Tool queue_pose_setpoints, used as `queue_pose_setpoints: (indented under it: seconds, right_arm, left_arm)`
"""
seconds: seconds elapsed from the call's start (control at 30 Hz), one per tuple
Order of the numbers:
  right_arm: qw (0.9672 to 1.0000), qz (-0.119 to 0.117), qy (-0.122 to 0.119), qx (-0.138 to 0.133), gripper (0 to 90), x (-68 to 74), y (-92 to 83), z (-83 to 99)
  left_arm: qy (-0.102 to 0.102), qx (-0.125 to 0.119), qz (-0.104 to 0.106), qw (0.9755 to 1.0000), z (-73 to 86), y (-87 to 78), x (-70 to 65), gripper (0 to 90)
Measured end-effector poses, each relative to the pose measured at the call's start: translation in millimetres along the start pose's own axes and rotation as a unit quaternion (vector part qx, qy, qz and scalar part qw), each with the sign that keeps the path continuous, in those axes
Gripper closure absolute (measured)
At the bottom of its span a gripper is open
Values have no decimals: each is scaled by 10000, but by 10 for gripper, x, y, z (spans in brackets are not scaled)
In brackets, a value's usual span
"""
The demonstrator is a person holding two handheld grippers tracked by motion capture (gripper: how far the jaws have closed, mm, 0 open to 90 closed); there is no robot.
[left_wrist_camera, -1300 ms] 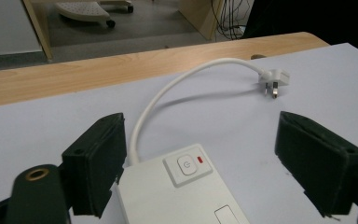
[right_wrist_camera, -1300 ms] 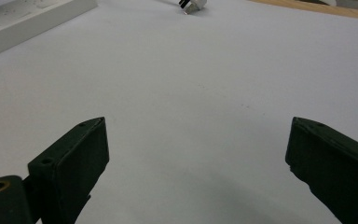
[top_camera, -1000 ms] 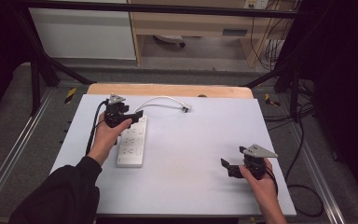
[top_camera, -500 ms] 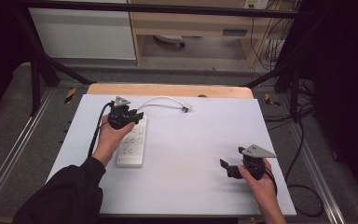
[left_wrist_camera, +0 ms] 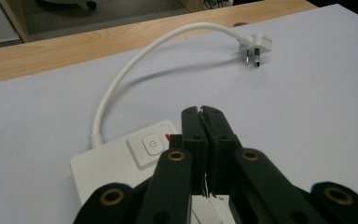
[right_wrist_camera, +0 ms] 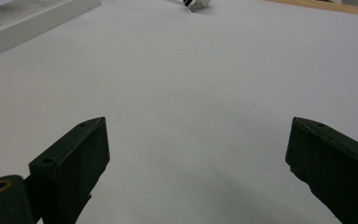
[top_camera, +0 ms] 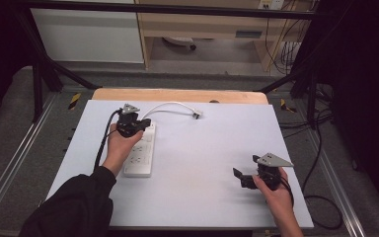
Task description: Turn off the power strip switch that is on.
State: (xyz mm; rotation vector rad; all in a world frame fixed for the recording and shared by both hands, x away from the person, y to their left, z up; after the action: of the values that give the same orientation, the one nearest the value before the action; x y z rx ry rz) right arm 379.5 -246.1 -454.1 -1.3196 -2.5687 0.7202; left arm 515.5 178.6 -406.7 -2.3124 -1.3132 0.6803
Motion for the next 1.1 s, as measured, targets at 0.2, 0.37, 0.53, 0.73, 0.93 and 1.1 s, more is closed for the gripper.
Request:
queue_pose_setpoints:
  seconds: [0.2,0.37,0.53,0.73,0.93,1.1]
  right_arm:
    - [10000,-11,-18,15,65,3,0,2]
    - [10000,-6,-8,15,65,-1,0,3]
    - [10000,-5,1,17,65,-2,-2,3]
    - [10000,34,31,-18,64,-29,-19,5]
    - [10000,40,18,-2,63,-28,-9,5]
    - [10000,35,23,-5,63,-29,-10,7]
  left_arm:
    - [-10,68,37,10000,18,6,-5,898]
    - [-15,131,49,9999,29,13,12,897]
    - [-44,140,11,9999,56,19,41,897]
    - [-56,198,7,9998,98,21,63,898]
    - [-35,304,41,9995,121,34,68,899]
    - [-25,422,82,9991,146,57,56,899]
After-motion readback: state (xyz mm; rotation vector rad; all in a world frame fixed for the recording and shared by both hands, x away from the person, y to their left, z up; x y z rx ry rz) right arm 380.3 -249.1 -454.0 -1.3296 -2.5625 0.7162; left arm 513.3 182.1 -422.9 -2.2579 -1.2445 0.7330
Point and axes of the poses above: each handheld gripper's, and its own axes: y roughly forward along the jaws, z roughly out of its underside, x roughly to its left, the point moved 2 cm from there along y, roughly forward along the jaws, and after that the axes turned 8 degrees about -y, right-handed, at the moved point
